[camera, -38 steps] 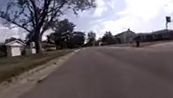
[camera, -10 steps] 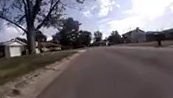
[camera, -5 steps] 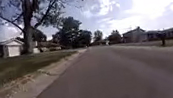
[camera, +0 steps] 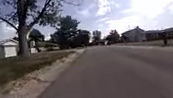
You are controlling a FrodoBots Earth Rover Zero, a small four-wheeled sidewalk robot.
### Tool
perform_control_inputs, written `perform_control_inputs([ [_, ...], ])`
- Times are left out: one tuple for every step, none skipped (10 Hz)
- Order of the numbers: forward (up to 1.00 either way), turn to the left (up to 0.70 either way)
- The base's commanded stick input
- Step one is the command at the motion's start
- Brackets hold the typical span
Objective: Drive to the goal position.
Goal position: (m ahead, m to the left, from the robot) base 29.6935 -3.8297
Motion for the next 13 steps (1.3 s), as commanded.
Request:
perform_control_inputs([
  [1.0,0.0],
  [1.0,0.0],
  [1.0,0.0],
  [1.0,0.0],
  [1.0,0.0],
  [1.0,0.0],
  [1.0,0.0],
  [1.0,0.0],
  [1.0,0.0],
  [1.0,0.0],
  [1.0,0.0],
  [1.0,0.0],
  [1.0,0.0],
])
